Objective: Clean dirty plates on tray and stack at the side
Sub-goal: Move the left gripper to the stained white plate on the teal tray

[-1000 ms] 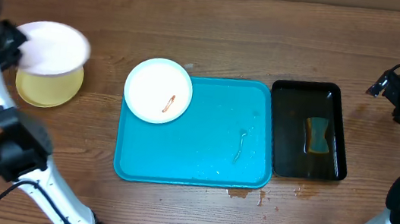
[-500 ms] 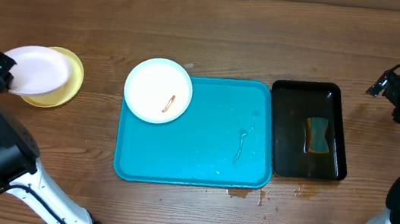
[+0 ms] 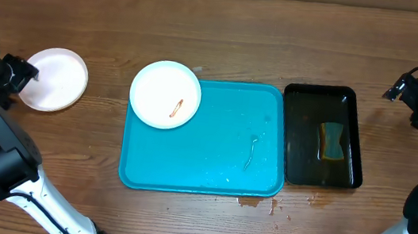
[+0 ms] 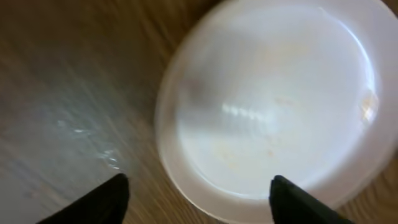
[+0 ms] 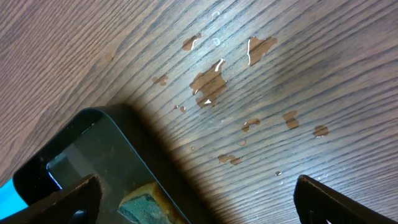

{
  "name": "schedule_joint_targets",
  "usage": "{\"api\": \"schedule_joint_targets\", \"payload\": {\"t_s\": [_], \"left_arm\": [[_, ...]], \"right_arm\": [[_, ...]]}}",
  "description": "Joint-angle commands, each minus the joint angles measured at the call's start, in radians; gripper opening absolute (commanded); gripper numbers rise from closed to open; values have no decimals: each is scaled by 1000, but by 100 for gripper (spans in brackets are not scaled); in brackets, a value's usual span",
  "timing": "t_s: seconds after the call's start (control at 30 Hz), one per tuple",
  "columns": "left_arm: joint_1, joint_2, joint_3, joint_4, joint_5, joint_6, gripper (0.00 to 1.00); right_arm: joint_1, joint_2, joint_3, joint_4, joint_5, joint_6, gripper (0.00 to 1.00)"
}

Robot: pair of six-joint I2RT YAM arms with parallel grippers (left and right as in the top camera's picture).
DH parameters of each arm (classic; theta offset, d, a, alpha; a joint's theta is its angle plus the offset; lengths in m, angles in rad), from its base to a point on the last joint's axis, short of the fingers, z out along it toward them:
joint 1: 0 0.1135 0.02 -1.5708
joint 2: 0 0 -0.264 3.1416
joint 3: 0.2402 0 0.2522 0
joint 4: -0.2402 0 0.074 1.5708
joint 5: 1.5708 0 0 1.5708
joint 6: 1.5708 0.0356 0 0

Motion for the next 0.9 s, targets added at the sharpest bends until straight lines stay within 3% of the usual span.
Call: {"api": "schedule_joint_targets", "payload": {"t_s": [0.0, 0.1, 0.4, 0.67, 0.87], "left_arm": [[-27, -17, -10, -30, 346, 204, 82], [-72, -17, -10, -113, 439, 294, 86], [-352, -17, -10, -238, 432, 393, 90], [-605, -17, -10, -209, 253, 358, 90], [-705, -17, -10, -147, 81, 310, 70]], "right_arm": [[-2, -28, 12, 3, -5, 4, 100], [-2, -28, 12, 3, -5, 4, 100], [-2, -28, 12, 3, -5, 4, 100], [-2, -28, 12, 3, -5, 4, 100], [-2, -28, 12, 3, -5, 4, 100]]}}
